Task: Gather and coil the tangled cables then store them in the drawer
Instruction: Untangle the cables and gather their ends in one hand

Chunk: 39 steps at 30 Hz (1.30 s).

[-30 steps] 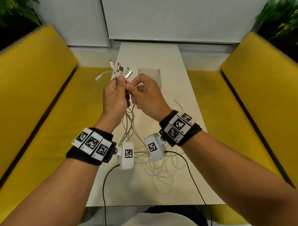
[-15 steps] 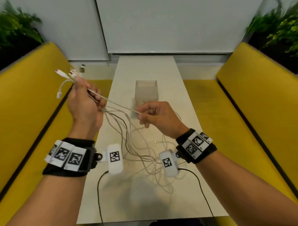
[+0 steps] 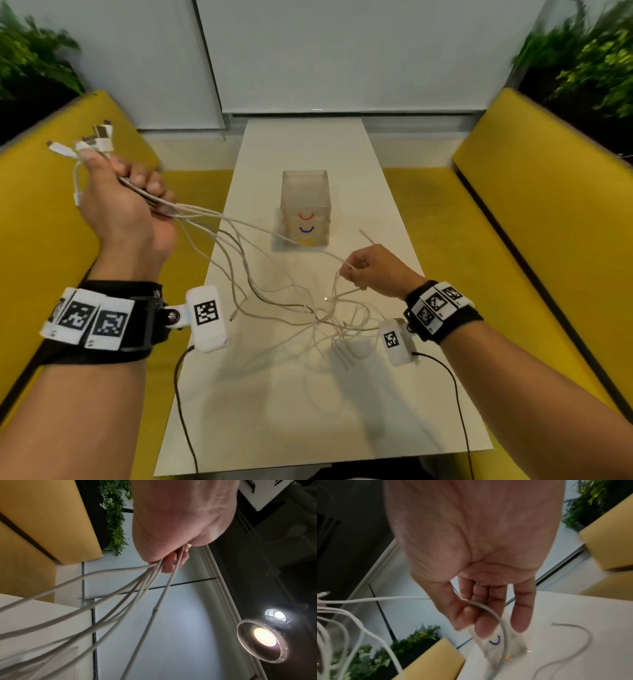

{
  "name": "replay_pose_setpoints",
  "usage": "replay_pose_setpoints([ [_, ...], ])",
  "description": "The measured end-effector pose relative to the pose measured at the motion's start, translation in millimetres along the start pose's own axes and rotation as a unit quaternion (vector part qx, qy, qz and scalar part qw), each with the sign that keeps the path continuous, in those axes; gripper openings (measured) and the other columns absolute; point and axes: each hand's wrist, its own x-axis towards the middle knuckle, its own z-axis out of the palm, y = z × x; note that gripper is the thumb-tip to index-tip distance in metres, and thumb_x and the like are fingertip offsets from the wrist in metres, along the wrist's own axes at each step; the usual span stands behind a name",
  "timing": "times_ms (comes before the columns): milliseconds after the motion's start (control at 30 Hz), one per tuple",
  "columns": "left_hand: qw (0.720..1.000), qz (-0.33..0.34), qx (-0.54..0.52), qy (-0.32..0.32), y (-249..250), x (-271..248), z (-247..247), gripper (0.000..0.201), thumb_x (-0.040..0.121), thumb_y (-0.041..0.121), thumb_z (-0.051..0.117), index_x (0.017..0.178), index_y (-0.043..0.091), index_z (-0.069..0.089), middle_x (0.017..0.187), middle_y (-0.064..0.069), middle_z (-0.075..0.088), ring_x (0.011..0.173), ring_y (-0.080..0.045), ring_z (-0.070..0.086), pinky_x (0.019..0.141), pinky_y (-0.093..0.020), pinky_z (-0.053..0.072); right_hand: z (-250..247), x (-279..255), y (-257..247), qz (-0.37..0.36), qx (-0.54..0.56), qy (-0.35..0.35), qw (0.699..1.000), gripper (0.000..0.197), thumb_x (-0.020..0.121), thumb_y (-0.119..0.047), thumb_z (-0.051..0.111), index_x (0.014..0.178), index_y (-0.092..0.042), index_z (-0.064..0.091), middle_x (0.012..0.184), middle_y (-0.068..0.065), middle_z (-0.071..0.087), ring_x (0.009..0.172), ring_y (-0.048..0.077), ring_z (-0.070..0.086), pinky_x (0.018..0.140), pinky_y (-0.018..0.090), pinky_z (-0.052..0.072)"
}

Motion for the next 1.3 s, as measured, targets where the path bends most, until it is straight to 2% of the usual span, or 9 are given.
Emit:
replay_pose_setpoints([
  [133, 1.0, 0.007, 0.005, 0.016, -2, -6, 0, 0.052, 0.109, 0.05, 0.026, 0.067, 0.024, 0.041, 0.054, 0.007, 0.029, 0.046, -0.011, 0.022, 0.043, -0.024, 0.022, -7, 4, 21, 0.075, -0.153, -0.026, 0.985, 0.021, 0.098, -0.022, 0.058, 0.092, -0.013, 0.076, 0.097, 0.0, 0.073, 0.096, 0.017, 0.067, 0.083, 0.031, 0.051],
  [267, 0.999, -0.002, 0.032, 0.018, -10, -14, 1, 0.05, 0.109, 0.05, 0.027, 0.068, 0.025, 0.041, 0.055, 0.007, 0.026, 0.047, -0.011, 0.019, 0.042, -0.024, 0.022, -20, -9, -11, 0.093, -0.01, 0.007, 0.996, 0.027, 0.104, -0.015, 0.043, 0.094, -0.009, 0.067, 0.093, 0.011, 0.075, 0.089, 0.031, 0.072, 0.067, 0.038, 0.057],
  [400, 0.998, -0.017, 0.064, -0.003, -15, -18, 2, 0.05, 0.108, 0.052, 0.028, 0.068, 0.026, 0.042, 0.057, 0.007, 0.027, 0.048, -0.01, 0.017, 0.04, -0.024, 0.017, -47, -24, -72, -0.026, 0.099, 0.108, 0.989, 0.025, 0.105, -0.013, 0.043, 0.103, -0.002, 0.065, 0.095, 0.02, 0.074, 0.091, 0.039, 0.071, 0.072, 0.049, 0.057],
  [500, 0.997, -0.024, 0.068, -0.013, -17, -20, 3, 0.05, 0.108, 0.052, 0.029, 0.068, 0.026, 0.043, 0.057, 0.007, 0.026, 0.049, -0.01, 0.016, 0.04, -0.024, 0.016, -75, -38, -112, -0.145, 0.125, 0.18, 0.965, 0.018, 0.104, -0.018, 0.05, 0.097, -0.015, 0.067, 0.095, 0.014, 0.076, 0.09, 0.033, 0.073, 0.068, 0.042, 0.055],
  [667, 0.997, -0.03, 0.068, -0.019, -17, -24, 2, 0.05, 0.108, 0.052, 0.029, 0.068, 0.026, 0.043, 0.057, 0.007, 0.026, 0.048, -0.01, 0.016, 0.04, -0.024, 0.016, -108, -48, -139, -0.263, 0.103, 0.242, 0.928, 0.015, 0.096, -0.007, 0.057, 0.104, -0.007, 0.069, 0.102, 0.016, 0.074, 0.095, 0.035, 0.069, 0.075, 0.04, 0.055],
  [900, 0.998, -0.029, 0.051, -0.007, -18, -25, 0, 0.051, 0.107, 0.054, 0.033, 0.065, 0.026, 0.042, 0.057, 0.006, 0.025, 0.049, -0.011, 0.015, 0.041, -0.026, 0.015, -89, -15, -75, -0.142, 0.03, 0.196, 0.97, 0.021, 0.092, 0.0, 0.057, 0.099, -0.011, 0.074, 0.096, -0.006, 0.072, 0.085, -0.005, 0.065, 0.073, 0.013, 0.049],
  [1033, 0.999, -0.017, 0.042, 0.009, -17, -23, -2, 0.051, 0.106, 0.055, 0.034, 0.064, 0.027, 0.04, 0.056, 0.007, 0.025, 0.048, -0.011, 0.015, 0.041, -0.026, 0.015, -70, 4, -20, -0.058, -0.005, 0.178, 0.982, 0.027, 0.089, 0.002, 0.059, 0.091, -0.022, 0.073, 0.11, -0.004, 0.072, 0.107, 0.01, 0.066, 0.096, 0.032, 0.054],
  [1133, 1.0, -0.001, 0.015, 0.013, -10, -15, -7, 0.051, 0.108, 0.052, 0.034, 0.063, 0.027, 0.039, 0.055, 0.007, 0.023, 0.048, -0.011, 0.014, 0.04, -0.025, 0.016, -63, 11, 7, -0.025, -0.019, 0.17, 0.985, 0.02, 0.088, -0.002, 0.065, 0.089, -0.02, 0.073, 0.116, -0.007, 0.067, 0.112, 0.018, 0.065, 0.098, 0.032, 0.051],
  [1300, 1.0, 0.013, -0.007, 0.001, -9, -3, -12, 0.052, 0.109, 0.045, 0.033, 0.061, 0.026, 0.038, 0.055, 0.006, 0.019, 0.046, -0.012, 0.011, 0.039, -0.023, 0.015, -42, 10, 27, -0.032, 0.03, 0.116, 0.992, 0.054, 0.088, 0.004, 0.064, 0.134, -0.025, 0.057, 0.13, 0.0, 0.059, 0.112, 0.021, 0.061, 0.089, 0.029, 0.054],
])
